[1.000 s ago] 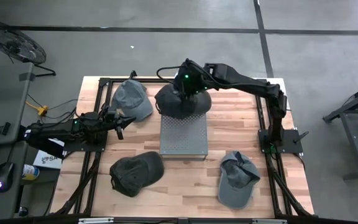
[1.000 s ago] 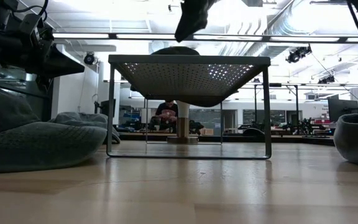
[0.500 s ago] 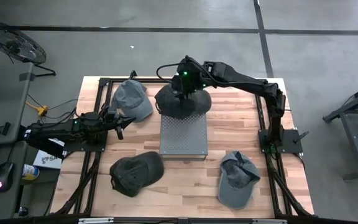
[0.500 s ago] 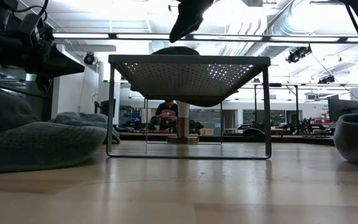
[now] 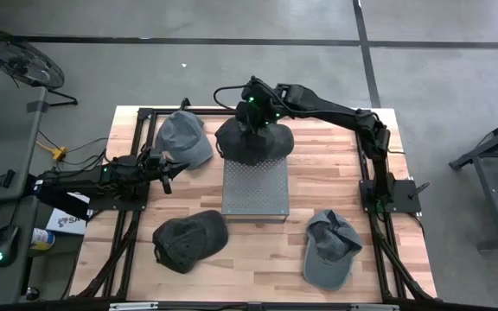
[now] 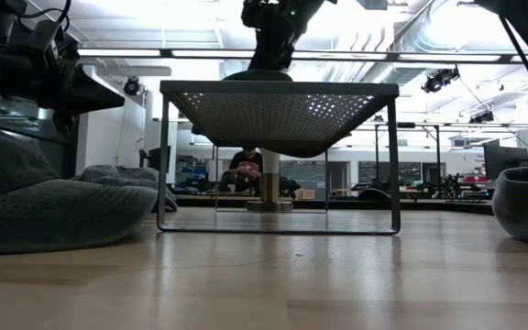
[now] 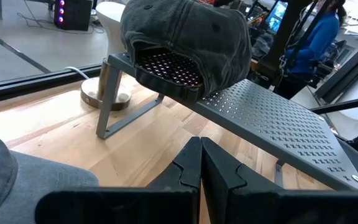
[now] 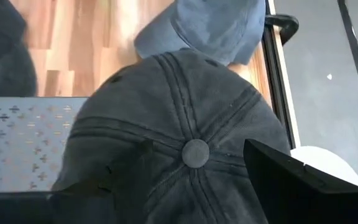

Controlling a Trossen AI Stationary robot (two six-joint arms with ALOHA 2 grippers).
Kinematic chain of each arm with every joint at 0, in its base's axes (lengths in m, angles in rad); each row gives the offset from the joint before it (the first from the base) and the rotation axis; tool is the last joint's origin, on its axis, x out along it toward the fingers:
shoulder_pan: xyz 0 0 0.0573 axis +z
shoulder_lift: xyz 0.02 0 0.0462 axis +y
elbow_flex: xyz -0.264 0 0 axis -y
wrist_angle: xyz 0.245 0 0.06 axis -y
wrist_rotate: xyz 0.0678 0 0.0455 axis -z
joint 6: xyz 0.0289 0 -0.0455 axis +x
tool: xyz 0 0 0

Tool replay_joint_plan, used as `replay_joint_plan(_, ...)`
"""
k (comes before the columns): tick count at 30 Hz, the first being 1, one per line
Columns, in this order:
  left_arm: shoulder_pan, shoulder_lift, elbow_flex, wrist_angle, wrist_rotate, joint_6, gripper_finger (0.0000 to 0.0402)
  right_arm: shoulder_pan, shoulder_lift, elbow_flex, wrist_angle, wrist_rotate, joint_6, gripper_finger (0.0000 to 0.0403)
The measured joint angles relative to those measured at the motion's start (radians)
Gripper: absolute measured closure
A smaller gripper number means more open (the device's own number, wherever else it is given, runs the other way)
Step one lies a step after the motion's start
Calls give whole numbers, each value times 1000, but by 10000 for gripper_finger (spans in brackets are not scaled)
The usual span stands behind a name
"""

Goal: Pick & Place hat
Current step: Put the top black cap on the shelf

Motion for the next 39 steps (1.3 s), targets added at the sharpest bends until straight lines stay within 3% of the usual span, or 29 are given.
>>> replay_joint_plan(24,0,0,0,0,0,0,400,0,44,0,-39,-22,4,189)
replay_joint_plan(29,0,0,0,0,1,0,400,1,44,0,-43,4,3,229)
replay_joint_plan(39,0,0,0,0,1,0,400,12,44,0,-43,53,4,355)
